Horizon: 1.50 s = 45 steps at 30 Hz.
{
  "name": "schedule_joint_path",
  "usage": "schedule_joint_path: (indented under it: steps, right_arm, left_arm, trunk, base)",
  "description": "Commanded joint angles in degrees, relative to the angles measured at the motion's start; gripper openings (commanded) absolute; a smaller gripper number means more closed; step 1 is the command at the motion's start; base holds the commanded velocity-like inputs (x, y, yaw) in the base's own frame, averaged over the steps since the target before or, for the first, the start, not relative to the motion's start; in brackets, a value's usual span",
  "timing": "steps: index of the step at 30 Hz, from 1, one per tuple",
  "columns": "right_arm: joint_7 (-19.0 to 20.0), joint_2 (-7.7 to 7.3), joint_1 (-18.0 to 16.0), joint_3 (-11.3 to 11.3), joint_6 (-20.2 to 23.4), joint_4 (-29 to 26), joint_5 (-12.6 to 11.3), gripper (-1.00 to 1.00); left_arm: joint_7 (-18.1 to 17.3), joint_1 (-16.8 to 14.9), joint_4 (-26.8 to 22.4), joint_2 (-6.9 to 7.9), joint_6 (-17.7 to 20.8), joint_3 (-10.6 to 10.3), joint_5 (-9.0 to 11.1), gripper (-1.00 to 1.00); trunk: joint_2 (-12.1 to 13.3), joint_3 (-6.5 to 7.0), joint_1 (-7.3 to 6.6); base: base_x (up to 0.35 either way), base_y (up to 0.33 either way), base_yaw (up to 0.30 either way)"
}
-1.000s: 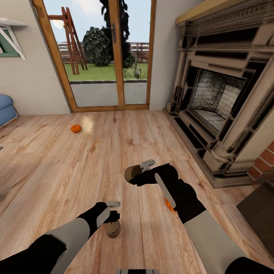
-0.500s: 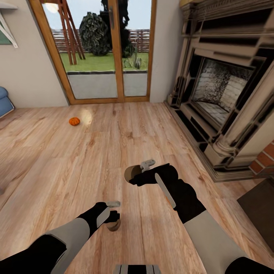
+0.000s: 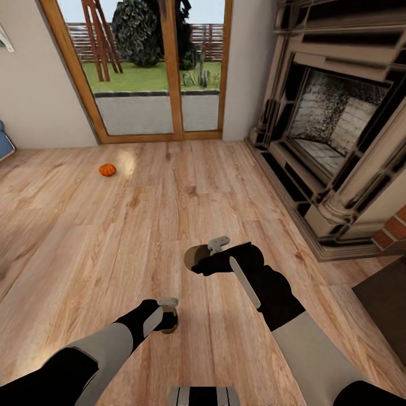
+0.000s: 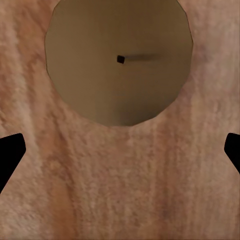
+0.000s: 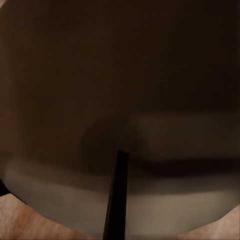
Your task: Place each of the two pumpkins and all three candles from the living room inside a cabinet in the living room (use any cabinet), then make sure every cabinet is closed, and position the cauldron so it is next to a table in the living room.
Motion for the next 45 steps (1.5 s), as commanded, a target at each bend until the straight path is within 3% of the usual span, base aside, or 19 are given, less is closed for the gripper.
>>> schedule_joint_path:
  steps: [1, 13, 20, 45]
  right_arm:
    - [-0.15, 0.0, -0.03, 0.01, 0.24, -0.03, -0.36, -1.0]
    - [-0.15, 0.0, -0.03, 0.09, 0.24, -0.04, -0.36, -1.0]
    - [-0.15, 0.0, -0.03, 0.1, 0.24, -0.03, -0.36, -1.0]
    - [-0.15, 0.0, 0.05, 0.19, 0.24, -0.12, -0.37, -1.0]
  left_arm:
    - [0.41, -0.01, -0.12, 0.03, 0.25, -0.39, 0.63, 1.0]
    - [0.41, -0.01, -0.12, 0.01, 0.25, -0.38, 0.61, 1.0]
    - [0.41, -0.01, -0.12, 0.02, 0.25, -0.39, 0.61, 1.0]
    - [0.41, -0.01, -0.12, 0.0, 0.25, -0.39, 0.61, 1.0]
  trunk:
    - [-0.02, -0.04, -0.01]
    - [-0.02, -0.04, -0.01]
    - [-0.11, -1.59, 0.17]
    - [-0.11, -1.59, 0.17]
  base:
    - [0.0, 0.0, 0.0]
    - [0.0, 0.0, 0.0]
    - [0.0, 0.0, 0.0]
    - [0.065, 0.0, 0.0]
